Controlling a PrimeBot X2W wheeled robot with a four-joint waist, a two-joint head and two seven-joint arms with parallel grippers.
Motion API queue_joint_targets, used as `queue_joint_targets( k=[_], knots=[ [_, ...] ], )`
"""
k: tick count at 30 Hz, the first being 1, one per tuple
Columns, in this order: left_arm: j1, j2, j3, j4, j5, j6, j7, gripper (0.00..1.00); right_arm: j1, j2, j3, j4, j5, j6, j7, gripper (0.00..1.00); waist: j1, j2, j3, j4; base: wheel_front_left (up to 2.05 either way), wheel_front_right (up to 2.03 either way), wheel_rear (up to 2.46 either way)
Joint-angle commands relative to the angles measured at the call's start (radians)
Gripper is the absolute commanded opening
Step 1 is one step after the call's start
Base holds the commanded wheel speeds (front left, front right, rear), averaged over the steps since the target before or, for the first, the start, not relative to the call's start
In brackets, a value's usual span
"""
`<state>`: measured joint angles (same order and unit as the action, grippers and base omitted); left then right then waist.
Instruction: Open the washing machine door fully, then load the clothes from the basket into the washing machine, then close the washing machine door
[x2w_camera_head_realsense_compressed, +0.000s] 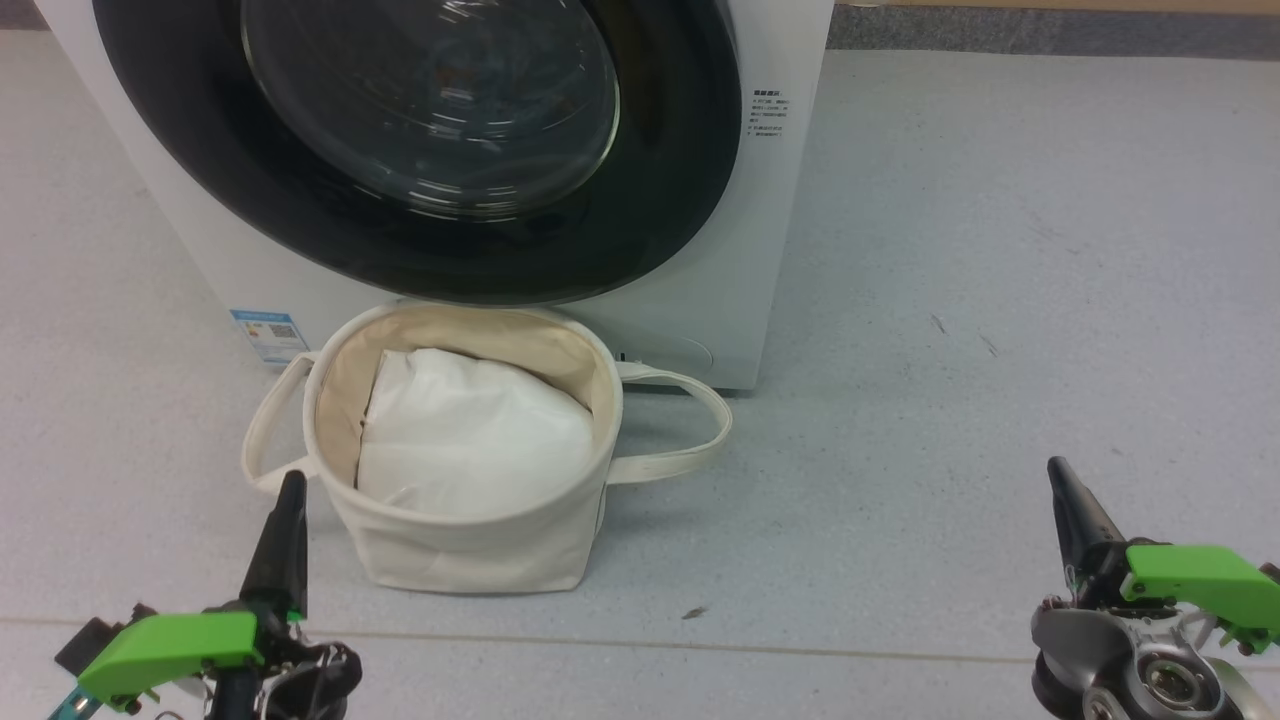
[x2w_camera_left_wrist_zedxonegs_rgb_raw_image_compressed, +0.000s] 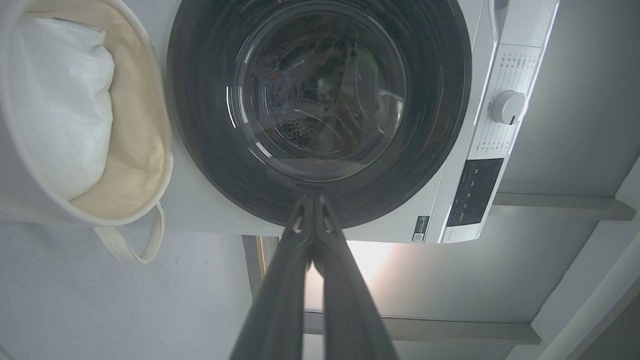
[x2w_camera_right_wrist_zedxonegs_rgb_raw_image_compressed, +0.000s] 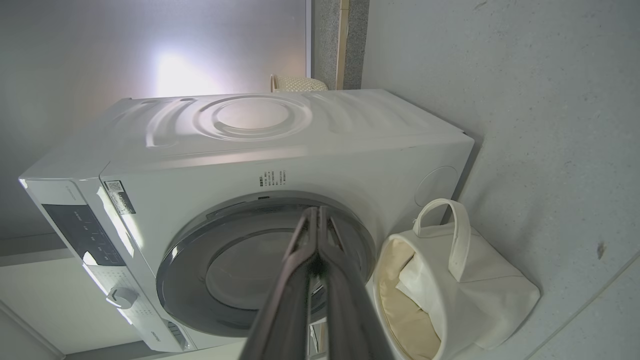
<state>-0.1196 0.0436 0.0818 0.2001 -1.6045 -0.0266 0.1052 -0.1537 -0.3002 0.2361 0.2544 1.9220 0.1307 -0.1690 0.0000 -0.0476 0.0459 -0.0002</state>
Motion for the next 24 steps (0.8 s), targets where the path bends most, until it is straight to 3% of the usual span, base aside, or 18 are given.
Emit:
queue_joint_targets(
  k=[1, 24],
  knots=[
    [-0.01, 0.007, 0.037, -0.039, -0.001, 0.001, 0.007, 0.0, -0.01, -0.029, 0.015, -0.035, 0.009, 0.0, -0.007, 0.0, 0.0, 0.0, 0.0, 0.0, 0.0, 0.0, 0.0],
    [-0.01, 0.007, 0.036, -0.039, -0.001, 0.001, 0.007, 0.0, -0.013, -0.058, 0.051, -0.051, 0.041, 0.0, -0.037, 0.0, 0.0, 0.0, 0.0, 0.0, 0.0, 0.0, 0.0]
  ],
)
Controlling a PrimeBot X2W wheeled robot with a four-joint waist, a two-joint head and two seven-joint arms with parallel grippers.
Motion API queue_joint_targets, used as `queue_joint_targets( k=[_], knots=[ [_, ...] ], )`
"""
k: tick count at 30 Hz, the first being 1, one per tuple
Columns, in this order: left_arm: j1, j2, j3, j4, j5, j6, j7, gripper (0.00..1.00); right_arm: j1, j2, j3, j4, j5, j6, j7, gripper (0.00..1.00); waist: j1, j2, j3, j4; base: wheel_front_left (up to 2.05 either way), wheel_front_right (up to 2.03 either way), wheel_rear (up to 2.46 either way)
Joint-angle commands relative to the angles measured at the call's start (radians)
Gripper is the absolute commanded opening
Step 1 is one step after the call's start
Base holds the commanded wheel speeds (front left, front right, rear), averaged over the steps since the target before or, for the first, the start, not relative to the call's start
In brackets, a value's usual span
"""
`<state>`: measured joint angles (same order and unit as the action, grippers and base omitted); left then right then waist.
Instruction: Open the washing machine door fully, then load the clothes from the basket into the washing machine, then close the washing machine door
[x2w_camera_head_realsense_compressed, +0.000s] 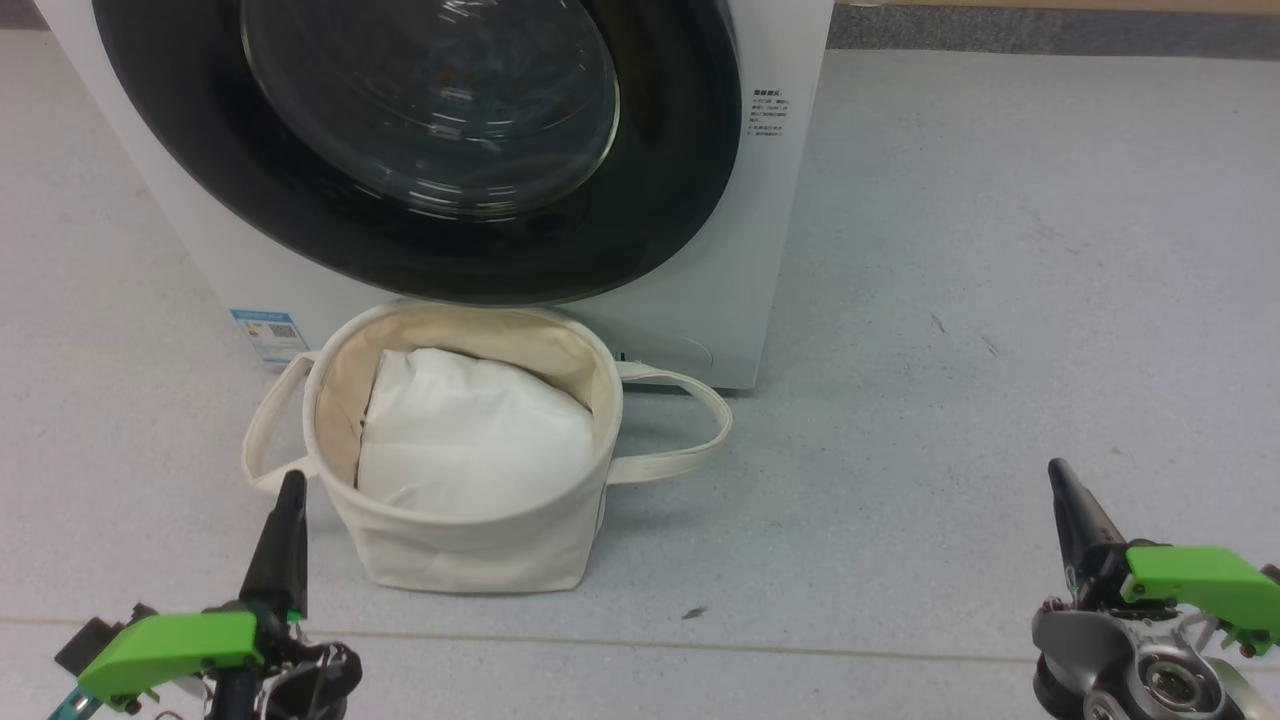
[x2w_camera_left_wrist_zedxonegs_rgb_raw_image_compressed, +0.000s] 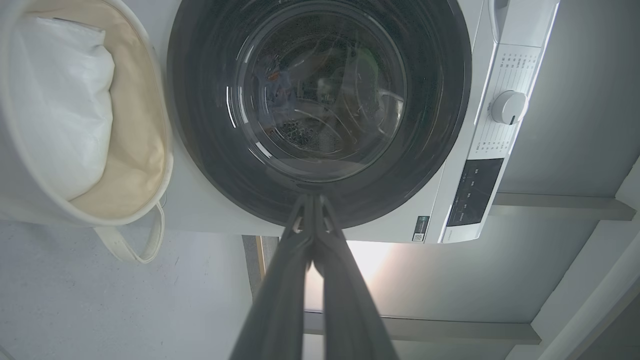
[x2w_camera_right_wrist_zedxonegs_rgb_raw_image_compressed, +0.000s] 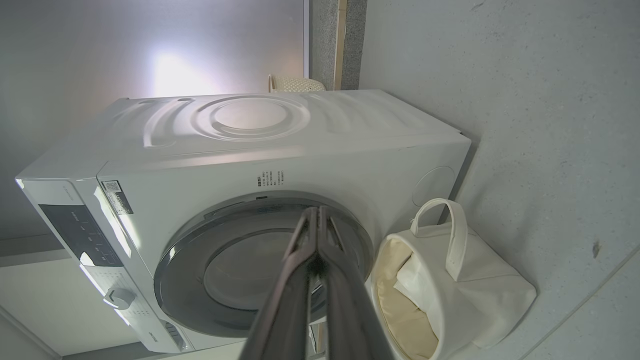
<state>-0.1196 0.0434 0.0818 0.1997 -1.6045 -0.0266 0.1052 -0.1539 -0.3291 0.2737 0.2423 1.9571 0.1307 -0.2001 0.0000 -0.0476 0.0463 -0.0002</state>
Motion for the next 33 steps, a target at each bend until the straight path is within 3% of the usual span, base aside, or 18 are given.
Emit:
queue_joint_targets(
  k=[1, 33],
  knots=[
    [-0.01, 0.007, 0.036, -0.039, -0.001, 0.001, 0.007, 0.0, -0.013, -0.03, 0.015, -0.039, 0.007, 0.0, -0.007, 0.0, 0.0, 0.0, 0.0, 0.0, 0.0, 0.0, 0.0],
    [-0.009, 0.007, 0.037, -0.04, -0.001, 0.001, 0.007, 0.0, -0.016, -0.055, 0.046, -0.054, 0.034, 0.0, -0.034, 0.0, 0.0, 0.0, 0.0, 0.0, 0.0, 0.0, 0.0]
  ],
)
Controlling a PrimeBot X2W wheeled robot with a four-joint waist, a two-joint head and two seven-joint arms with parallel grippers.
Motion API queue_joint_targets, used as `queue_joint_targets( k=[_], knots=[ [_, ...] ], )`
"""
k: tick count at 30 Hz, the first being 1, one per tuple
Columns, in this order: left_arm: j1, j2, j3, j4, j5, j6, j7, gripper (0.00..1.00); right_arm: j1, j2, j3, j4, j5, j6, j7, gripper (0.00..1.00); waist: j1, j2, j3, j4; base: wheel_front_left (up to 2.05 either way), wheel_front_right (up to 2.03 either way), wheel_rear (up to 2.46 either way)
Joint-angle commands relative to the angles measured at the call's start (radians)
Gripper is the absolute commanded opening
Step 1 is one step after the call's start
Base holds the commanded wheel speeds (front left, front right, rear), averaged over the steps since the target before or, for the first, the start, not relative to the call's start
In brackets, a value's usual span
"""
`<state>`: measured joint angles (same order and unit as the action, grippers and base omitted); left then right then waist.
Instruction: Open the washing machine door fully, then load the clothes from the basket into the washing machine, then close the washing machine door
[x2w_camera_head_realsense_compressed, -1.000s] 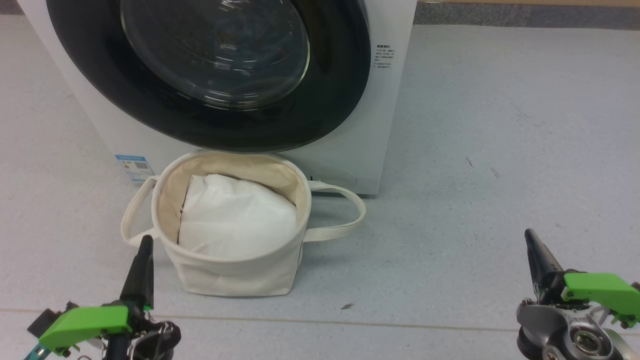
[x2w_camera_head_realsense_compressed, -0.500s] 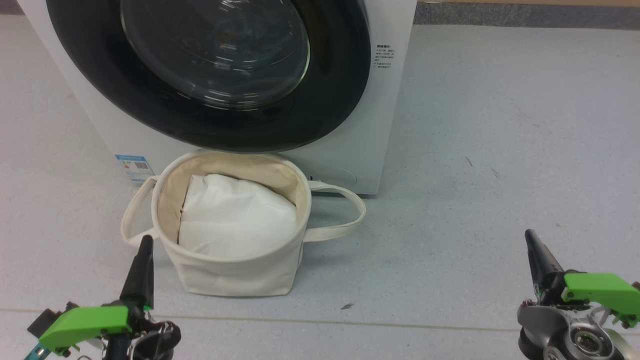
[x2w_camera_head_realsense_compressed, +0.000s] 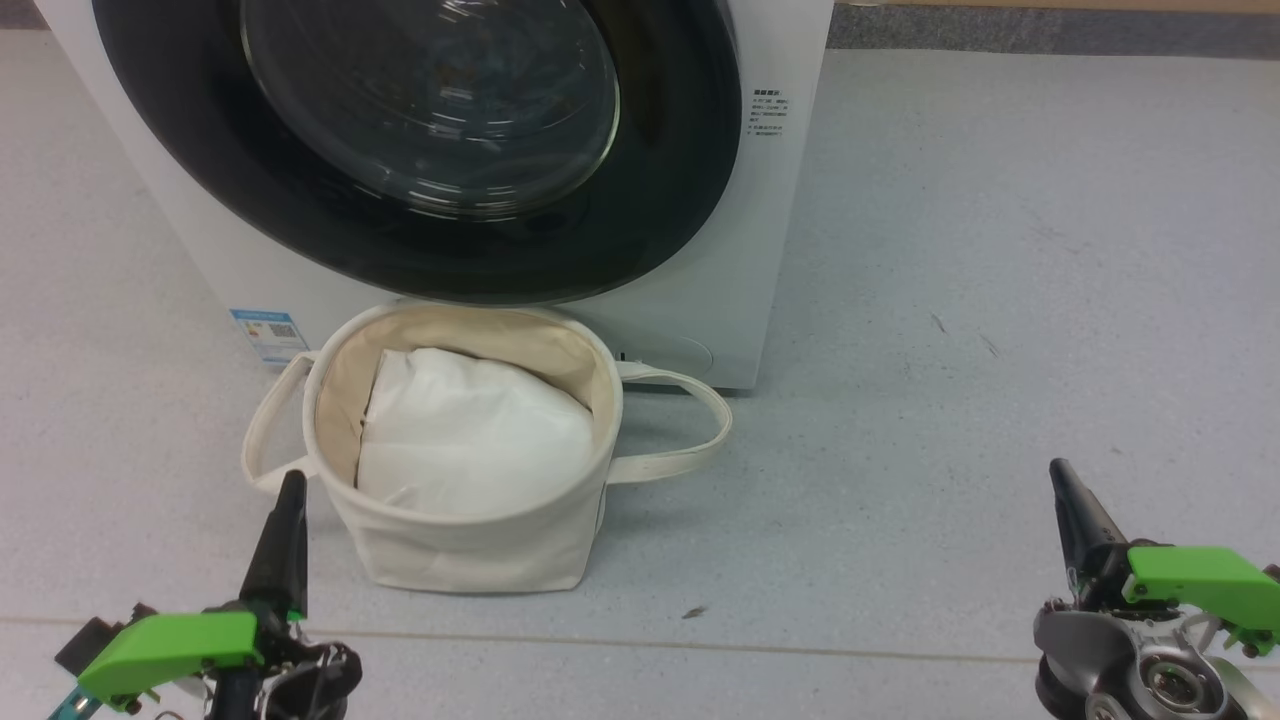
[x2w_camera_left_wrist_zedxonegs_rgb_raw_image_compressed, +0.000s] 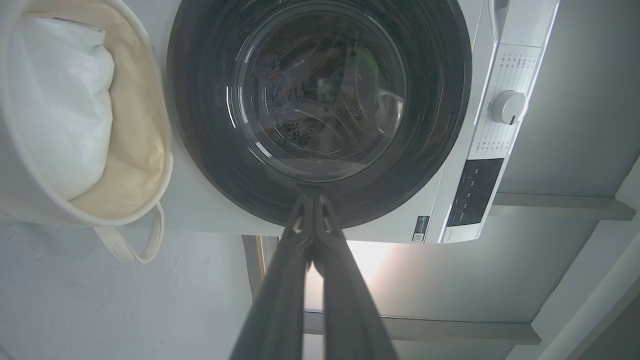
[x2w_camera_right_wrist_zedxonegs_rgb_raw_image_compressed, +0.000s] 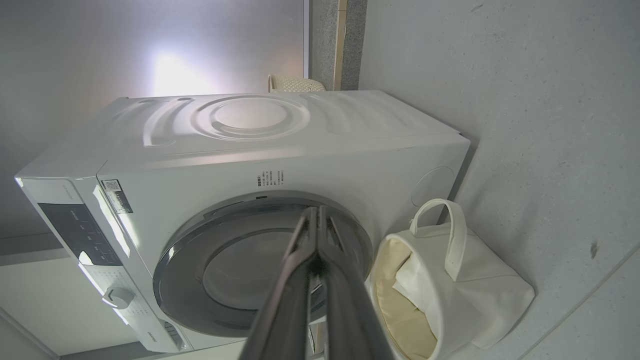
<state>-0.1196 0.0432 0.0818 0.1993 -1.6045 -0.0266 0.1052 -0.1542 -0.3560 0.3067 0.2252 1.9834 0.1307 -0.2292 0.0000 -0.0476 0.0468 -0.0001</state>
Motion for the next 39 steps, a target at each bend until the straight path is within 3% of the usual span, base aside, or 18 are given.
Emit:
queue_joint_targets(
  k=[1, 39],
  knots=[
    [-0.009, 0.007, 0.037, -0.04, -0.001, 0.001, 0.007, 0.0, -0.016, -0.029, 0.014, -0.037, 0.009, 0.0, -0.005, 0.0, 0.0, 0.0, 0.0, 0.0, 0.0, 0.0, 0.0],
    [-0.009, 0.007, 0.037, -0.04, -0.001, 0.002, 0.007, 0.0, -0.018, -0.043, 0.031, -0.045, 0.023, 0.0, -0.02, 0.0, 0.0, 0.0, 0.0, 0.0, 0.0, 0.0, 0.0]
  ],
)
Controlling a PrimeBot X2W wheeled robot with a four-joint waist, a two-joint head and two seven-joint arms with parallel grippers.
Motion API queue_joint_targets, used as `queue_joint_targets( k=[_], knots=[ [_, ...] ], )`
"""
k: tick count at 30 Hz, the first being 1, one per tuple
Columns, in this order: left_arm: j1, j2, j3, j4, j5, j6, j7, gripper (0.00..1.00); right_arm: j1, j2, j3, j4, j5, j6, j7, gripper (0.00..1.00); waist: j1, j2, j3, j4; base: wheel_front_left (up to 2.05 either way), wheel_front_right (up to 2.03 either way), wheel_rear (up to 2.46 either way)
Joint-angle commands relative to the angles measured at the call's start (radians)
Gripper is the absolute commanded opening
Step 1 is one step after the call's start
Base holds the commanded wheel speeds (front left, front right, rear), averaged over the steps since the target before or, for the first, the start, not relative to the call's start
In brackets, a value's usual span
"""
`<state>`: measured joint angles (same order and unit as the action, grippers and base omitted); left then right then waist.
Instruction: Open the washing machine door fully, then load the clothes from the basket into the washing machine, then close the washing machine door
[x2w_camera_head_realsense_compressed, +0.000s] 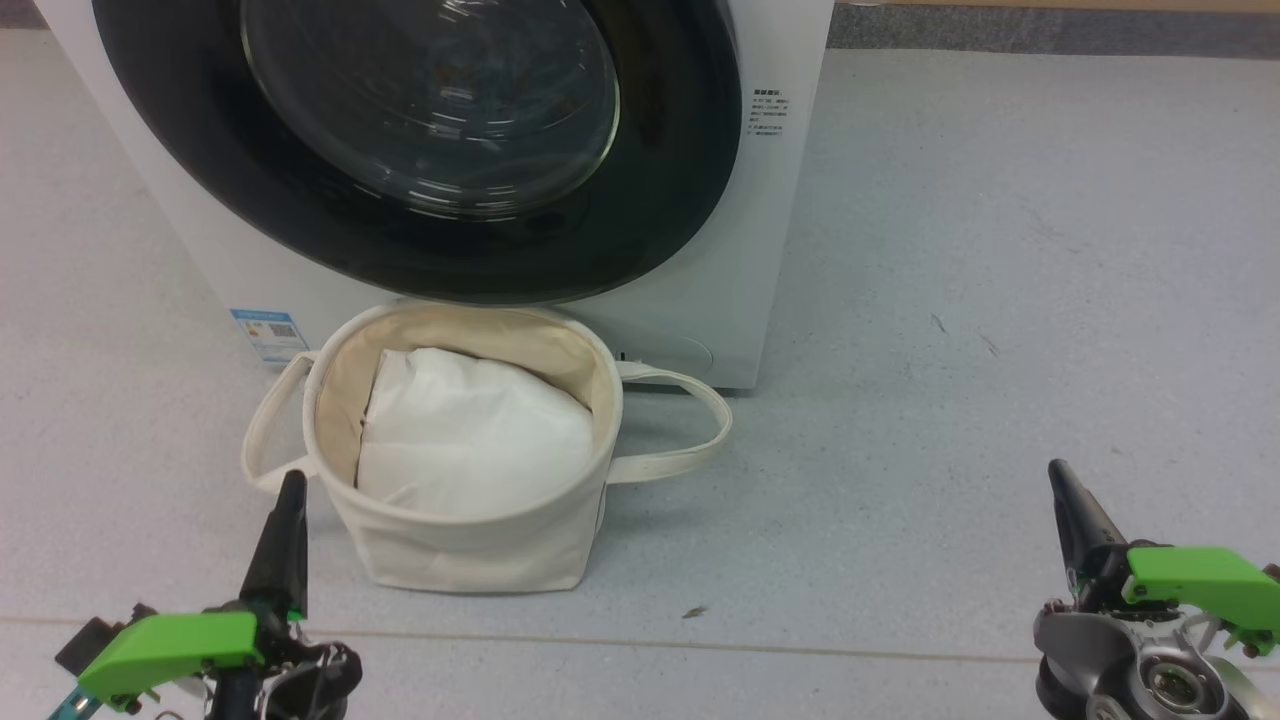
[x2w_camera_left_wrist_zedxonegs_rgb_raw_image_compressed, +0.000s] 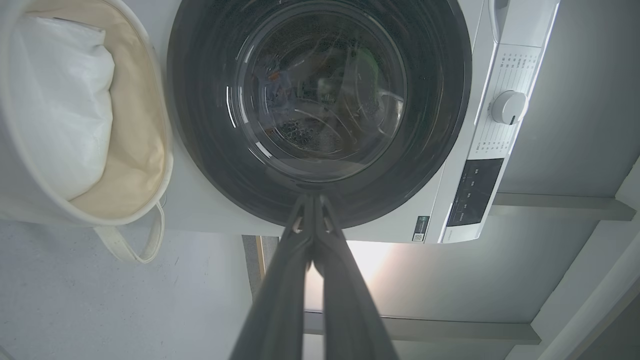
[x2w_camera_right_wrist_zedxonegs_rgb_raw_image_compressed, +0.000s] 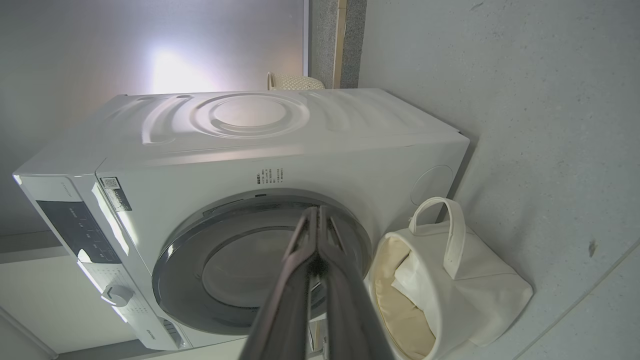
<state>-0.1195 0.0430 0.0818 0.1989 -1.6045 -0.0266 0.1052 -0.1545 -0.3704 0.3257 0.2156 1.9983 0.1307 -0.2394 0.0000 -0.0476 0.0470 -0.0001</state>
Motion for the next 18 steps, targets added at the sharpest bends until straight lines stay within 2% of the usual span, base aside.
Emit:
queue_joint_targets(
  k=[1, 18],
  knots=[
    [-0.009, 0.007, 0.037, -0.04, -0.001, 0.002, 0.007, 0.0, -0.018, -0.029, 0.012, -0.036, 0.008, 0.0, -0.01, 0.0, 0.0, 0.0, 0.0, 0.0, 0.0, 0.0, 0.0],
    [-0.009, 0.007, 0.037, -0.04, -0.001, 0.002, 0.007, 0.0, -0.018, -0.032, 0.016, -0.037, 0.012, 0.0, -0.013, 0.0, 0.0, 0.0, 0.0, 0.0, 0.0, 0.0, 0.0]
  ],
)
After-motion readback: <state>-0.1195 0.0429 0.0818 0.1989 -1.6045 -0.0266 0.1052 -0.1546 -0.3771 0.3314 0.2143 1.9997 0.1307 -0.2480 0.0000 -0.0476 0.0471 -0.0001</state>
